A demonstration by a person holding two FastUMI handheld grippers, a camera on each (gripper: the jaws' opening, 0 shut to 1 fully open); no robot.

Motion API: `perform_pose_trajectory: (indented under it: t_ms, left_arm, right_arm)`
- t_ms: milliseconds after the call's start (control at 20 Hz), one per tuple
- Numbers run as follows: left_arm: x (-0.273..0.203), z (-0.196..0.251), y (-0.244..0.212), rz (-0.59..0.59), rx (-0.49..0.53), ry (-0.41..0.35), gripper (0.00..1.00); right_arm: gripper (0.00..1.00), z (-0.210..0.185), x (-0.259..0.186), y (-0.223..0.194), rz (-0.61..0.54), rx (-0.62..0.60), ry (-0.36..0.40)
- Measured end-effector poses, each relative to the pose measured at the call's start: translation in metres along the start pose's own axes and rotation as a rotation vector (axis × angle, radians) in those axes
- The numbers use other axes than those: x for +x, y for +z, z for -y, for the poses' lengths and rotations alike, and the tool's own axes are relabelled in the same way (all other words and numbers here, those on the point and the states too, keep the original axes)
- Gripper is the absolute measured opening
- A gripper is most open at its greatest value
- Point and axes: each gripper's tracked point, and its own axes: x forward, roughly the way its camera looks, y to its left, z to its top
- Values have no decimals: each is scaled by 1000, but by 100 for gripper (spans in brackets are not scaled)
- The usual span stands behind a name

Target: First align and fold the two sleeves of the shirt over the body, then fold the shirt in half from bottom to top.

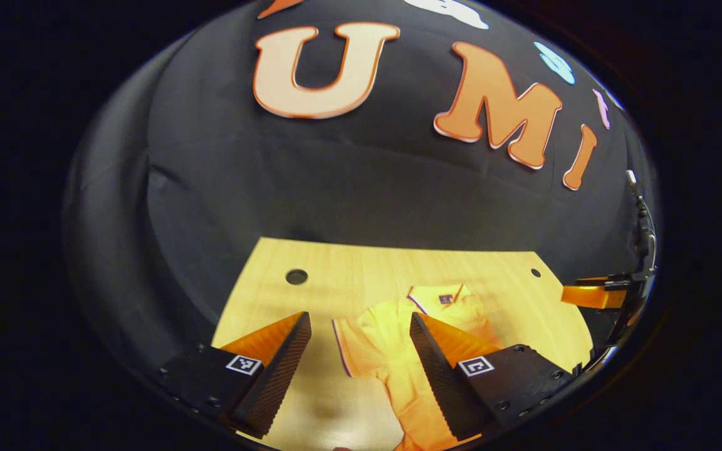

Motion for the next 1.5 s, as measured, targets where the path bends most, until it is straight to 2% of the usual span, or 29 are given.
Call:
perform_pose_trajectory:
  t_ms: [150,350,550,750,1000,1300,1400,1450,1500]
  left_arm:
    - [42,-10,-24,-107,-6,17,98]
    - [92,-24,-68,-270,-16,49,98]
    - [125,-36,-98,-428,-22,92,99]
    - [151,-43,-139,-542,-41,132,98]
    - [161,-45,-150,-582,-21,169,99]
    - [161,-44,-151,-595,0,162,97]
    - [164,-42,-152,-582,-16,164,78]
    - [165,-42,-151,-570,-23,163,62]
    - [162,-43,-150,-559,-28,153,53]
  right_arm:
    - [99,23,-13,4,53,-10,-26]
    - [99,34,-34,7,115,-33,-30]
    - [99,39,-49,2,100,-34,17]
    - [99,56,-48,1,89,-9,22]
    - [99,75,-42,-6,64,21,11]
    - [99,72,-43,-7,62,37,25]
    - [99,69,-43,-10,52,32,37]
    - [99,68,-44,-8,52,28,37]
    - [99,68,-45,-7,56,25,32]
